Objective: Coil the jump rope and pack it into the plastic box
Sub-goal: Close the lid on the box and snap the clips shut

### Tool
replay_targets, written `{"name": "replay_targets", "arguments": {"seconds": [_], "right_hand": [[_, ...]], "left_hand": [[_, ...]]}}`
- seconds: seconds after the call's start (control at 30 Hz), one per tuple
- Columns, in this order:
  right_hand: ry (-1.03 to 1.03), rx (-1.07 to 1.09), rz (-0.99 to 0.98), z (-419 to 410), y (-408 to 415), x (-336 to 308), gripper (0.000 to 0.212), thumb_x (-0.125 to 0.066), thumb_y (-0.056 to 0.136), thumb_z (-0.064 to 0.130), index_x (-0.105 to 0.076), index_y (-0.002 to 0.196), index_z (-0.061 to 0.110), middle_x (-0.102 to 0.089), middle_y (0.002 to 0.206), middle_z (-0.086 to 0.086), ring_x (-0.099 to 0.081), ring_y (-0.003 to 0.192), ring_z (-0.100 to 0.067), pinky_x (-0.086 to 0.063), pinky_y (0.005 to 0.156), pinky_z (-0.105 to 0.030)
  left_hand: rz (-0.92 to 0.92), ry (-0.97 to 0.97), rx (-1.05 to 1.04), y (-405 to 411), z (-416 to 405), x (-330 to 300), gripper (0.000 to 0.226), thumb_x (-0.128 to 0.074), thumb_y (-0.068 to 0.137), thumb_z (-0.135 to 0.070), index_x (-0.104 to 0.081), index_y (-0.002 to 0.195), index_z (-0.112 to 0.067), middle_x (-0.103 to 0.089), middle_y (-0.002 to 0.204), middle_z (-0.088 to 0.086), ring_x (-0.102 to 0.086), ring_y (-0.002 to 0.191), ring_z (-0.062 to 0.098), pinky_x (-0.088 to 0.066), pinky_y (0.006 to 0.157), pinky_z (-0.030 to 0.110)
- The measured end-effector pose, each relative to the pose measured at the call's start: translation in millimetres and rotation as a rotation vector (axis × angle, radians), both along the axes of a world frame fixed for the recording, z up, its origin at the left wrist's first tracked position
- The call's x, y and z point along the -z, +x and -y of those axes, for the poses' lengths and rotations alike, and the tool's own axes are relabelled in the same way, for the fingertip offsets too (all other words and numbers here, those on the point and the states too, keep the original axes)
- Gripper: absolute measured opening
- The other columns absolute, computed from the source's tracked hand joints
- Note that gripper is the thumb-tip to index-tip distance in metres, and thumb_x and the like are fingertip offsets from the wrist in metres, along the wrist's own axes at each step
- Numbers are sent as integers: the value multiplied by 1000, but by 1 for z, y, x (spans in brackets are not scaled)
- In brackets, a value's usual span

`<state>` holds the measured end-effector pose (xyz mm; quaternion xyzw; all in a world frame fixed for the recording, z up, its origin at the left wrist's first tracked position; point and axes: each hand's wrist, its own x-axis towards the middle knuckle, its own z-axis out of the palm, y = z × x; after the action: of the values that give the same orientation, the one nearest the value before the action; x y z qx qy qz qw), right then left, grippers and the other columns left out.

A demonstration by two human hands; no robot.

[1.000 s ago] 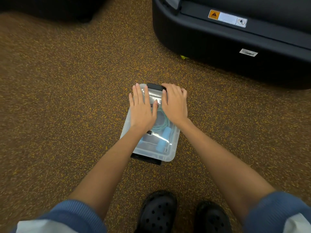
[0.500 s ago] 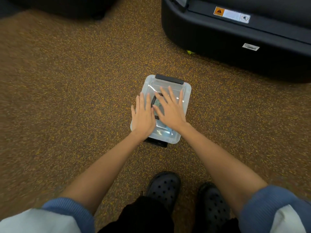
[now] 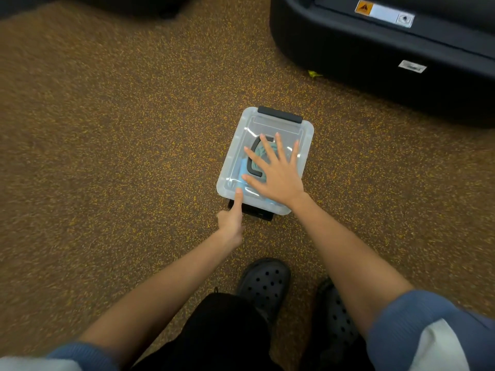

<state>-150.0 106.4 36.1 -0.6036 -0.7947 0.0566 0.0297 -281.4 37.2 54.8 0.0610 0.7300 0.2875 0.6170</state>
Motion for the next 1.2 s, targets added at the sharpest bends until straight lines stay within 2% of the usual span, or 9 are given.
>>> {"name": "replay_targets", "arguments": {"seconds": [0.07,0.17,0.33,0.4,0.5,0.6,0.77,0.9,1.2], "right_hand": [[5,-2,-15,0,0,0,69,-23,88,74,-18,149,43,-9,162,-6,1,148,-38,0,110,-72],[14,-3,-13,0,0,1,69,-24,88,73,-19,149,42,-11,162,-7,-1,148,-39,-3,110,-72],[18,-8,-14,-1,0,2,70,-25,87,74,-21,149,41,-12,161,-7,-2,148,-39,-4,110,-72],[21,-9,-11,-1,0,1,70,-24,87,74,-21,149,41,-13,161,-8,-2,148,-40,-4,110,-72],[17,-6,-4,-1,1,1,69,-23,88,74,-20,149,41,-12,161,-7,-2,148,-40,-1,111,-71],[3,-7,4,-1,0,0,68,-21,89,73,-18,149,42,-10,162,-7,0,148,-39,0,111,-70],[0,-2,0,-2,0,-1,62,-20,93,68,-17,149,42,-10,162,-6,0,148,-38,5,112,-68],[-13,0,7,-3,0,-2,62,-19,93,68,-16,149,43,-7,162,-5,3,148,-38,6,113,-67],[0,7,-10,-2,-1,-1,62,-22,92,68,-18,149,43,-10,162,-6,1,148,-38,4,112,-69]], "left_hand": [[157,12,-38,0,-1,0,89,-60,82,-56,-28,144,-1,-38,146,22,-40,131,38,-36,107,50],[297,66,-64,3,-1,-5,68,-52,90,-47,-38,138,-2,-47,139,26,-49,125,37,-42,98,44],[328,21,-120,2,-4,-7,67,-56,89,-45,-40,137,0,-51,134,27,-54,119,37,-47,90,43],[322,5,-157,1,-4,-9,70,-52,90,-49,-38,139,0,-49,135,28,-52,122,38,-46,94,45],[318,-9,-220,1,4,-13,77,-31,94,-60,-33,142,1,-45,138,30,-47,127,40,-39,107,47],[333,-21,-275,-3,11,-15,69,-18,100,-50,-32,141,4,-43,141,29,-44,130,39,-35,109,49],[365,40,-276,-7,15,-18,51,-22,105,-30,-31,141,5,-36,147,24,-35,137,33,-32,112,48],[474,115,-289,-8,16,-17,42,-29,104,-20,-35,142,-5,-43,143,22,-40,134,32,-36,108,44],[554,151,-324,-11,21,-1,50,-49,95,-12,-36,142,-3,-50,138,20,-49,127,29,-45,96,38]]}}
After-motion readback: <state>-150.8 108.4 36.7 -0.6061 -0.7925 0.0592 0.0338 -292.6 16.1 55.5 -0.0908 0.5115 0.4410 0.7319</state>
